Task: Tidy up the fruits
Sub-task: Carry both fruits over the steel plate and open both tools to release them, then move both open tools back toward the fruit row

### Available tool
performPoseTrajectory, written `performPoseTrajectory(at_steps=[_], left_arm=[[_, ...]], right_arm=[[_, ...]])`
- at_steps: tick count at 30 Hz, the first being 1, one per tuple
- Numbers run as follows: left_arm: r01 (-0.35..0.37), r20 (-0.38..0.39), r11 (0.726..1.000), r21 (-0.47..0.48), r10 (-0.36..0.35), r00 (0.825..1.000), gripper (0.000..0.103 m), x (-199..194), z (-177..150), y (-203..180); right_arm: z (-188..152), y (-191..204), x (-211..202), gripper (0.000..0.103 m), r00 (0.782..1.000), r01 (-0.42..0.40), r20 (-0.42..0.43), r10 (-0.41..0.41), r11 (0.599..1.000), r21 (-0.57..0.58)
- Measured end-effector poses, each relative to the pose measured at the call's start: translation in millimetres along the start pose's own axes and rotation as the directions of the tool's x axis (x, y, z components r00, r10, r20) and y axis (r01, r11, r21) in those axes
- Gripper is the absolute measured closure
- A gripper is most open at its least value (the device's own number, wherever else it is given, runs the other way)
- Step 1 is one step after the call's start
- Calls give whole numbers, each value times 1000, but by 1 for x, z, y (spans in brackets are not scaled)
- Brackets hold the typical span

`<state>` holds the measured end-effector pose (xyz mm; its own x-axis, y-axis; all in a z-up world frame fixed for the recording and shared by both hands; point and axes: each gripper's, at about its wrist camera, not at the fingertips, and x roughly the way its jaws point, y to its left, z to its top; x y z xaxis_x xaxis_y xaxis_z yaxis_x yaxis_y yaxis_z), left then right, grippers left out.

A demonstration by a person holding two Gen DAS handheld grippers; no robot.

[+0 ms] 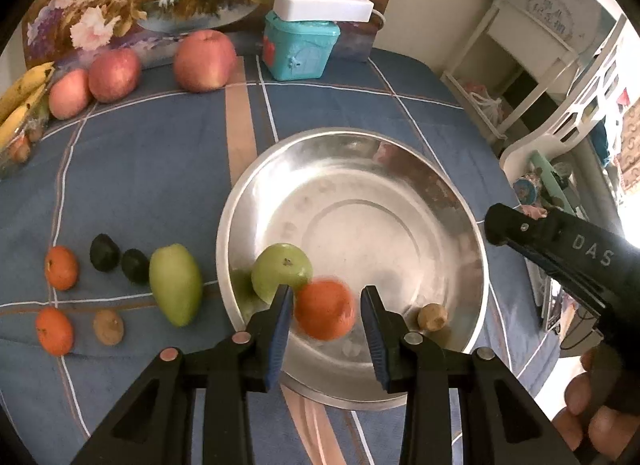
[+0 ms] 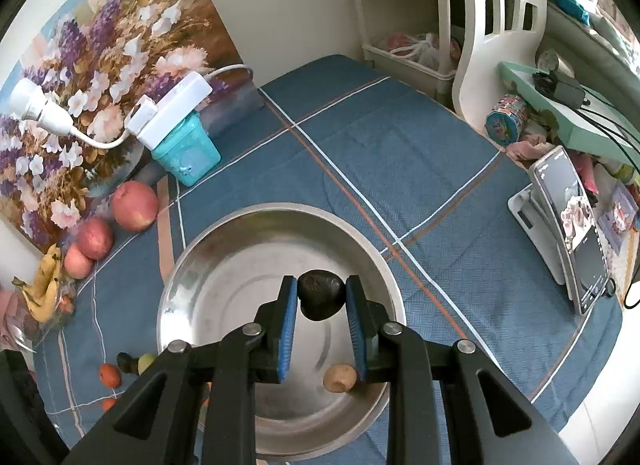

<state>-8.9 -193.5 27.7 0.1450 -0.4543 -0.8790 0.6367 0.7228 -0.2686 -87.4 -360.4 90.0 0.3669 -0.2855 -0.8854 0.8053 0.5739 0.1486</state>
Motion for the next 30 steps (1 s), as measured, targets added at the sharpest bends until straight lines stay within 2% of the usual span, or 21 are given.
performPoseTrajectory(at_steps=[3,6,9,10,11,12,13,16,19,23,26,30], left_arm=[[6,5,1000,3,-6,1000,62,-3,1,-2],[6,4,1000,3,-6,1000,61,-4,1,-2],[4,12,1000,-22,-4,1000,59,-7,2,4],[-1,18,999,-36,2,1000,56,-9,3,7],[-12,28,998,-56,14,1000,48,-13,5,12],[-23,39,997,-75,26,999,40,-16,6,17],[-31,48,995,-92,36,998,38,-18,8,21],[-74,66,984,-160,86,994,30,-26,13,40],[-150,63,959,-240,169,984,21,-32,15,64],[-236,56,904,-358,273,960,15,-44,12,100],[-265,69,871,-414,320,945,9,-57,8,121],[-284,82,845,-454,357,930,4,-71,4,139]], right_arm=[[0,2,0,75,1000,2,-2,-2,1000,-10],[0,3,-1,61,1000,2,1,-2,1000,-16],[-1,4,-2,61,1000,5,3,-5,1000,-20],[-1,5,-2,58,1000,8,3,-8,1000,-27],[-1,6,-2,55,1000,10,2,-10,999,-33],[-2,7,-3,46,1000,10,2,-10,999,-38],[-2,8,-3,39,1000,9,4,-9,999,-43],[-4,12,-4,37,1000,13,4,-13,998,-65],[-8,17,-4,32,1000,20,2,-20,996,-91],[-16,27,-2,32,1000,25,-14,-27,992,-128],[-24,39,-2,32,999,24,-18,-27,984,-175],[-34,57,-7,32,1000,16,-16,-20,972,-235]])
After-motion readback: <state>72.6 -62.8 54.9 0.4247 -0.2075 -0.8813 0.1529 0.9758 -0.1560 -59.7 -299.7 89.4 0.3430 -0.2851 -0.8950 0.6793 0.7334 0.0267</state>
